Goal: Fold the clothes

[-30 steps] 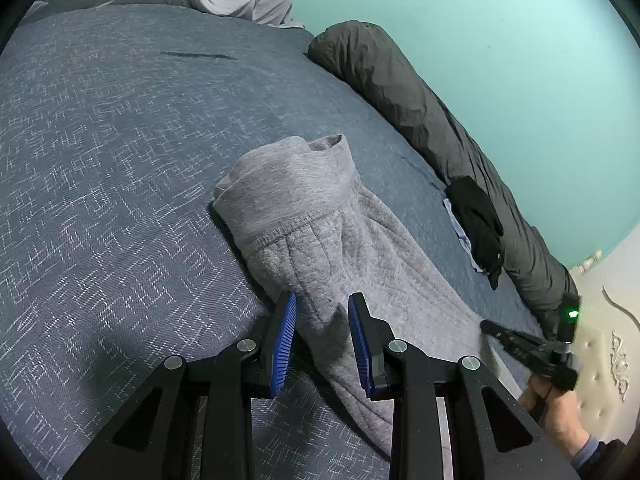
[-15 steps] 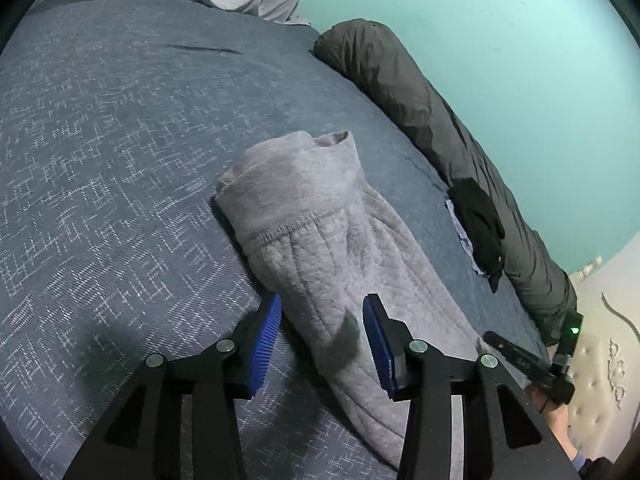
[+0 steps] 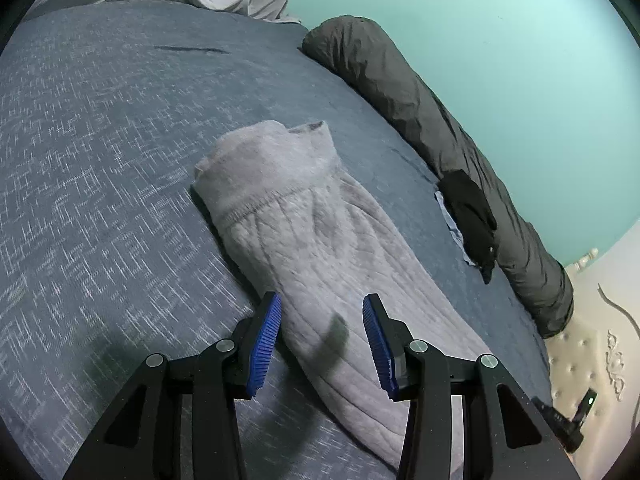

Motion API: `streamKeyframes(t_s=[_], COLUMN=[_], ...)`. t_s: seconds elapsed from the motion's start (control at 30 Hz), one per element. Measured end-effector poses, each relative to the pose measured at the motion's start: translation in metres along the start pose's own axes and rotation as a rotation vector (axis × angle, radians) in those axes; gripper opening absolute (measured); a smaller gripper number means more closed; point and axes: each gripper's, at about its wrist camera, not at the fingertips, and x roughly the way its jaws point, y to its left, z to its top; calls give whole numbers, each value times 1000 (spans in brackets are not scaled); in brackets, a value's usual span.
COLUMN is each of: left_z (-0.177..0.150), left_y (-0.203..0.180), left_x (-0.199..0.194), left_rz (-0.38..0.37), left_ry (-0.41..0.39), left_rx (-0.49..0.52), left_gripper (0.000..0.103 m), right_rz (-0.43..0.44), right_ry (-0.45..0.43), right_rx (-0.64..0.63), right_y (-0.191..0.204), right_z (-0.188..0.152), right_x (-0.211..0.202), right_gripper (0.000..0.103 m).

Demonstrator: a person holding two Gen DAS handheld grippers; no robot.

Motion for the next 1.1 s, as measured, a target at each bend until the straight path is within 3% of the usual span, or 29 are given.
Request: streamKeyframes(t_s=[0.13,0.2,0.47,0.6,0.73,1.1], left_z=[-8,-11,-26,-31,-33,-39], left_y=[-10,-16,-42,-50,-51,-57], left_x=[-4,-6,-2,-1,1,10], left_rz=[0,-2,-8,-7,5,31], left_ry=[5,7,27,31,33,31], left_rx=[13,17,81,105,115,150], left_gripper=[46,46,47,47,47,47], right_rz=[-72,-95,-131,-120,-113,-22], right_ry=[-9,-19,-21,-6,-7,-113], right_rx=[101,175,403,501,548,575], right_y=[-68,-99,-192,-226,-246,-257], right_z=[-12,-17,-44,-55,-60,-52], right_x=[-22,-29,-50,-42,-31,-9], right_gripper=[37,50,51,60,62,64])
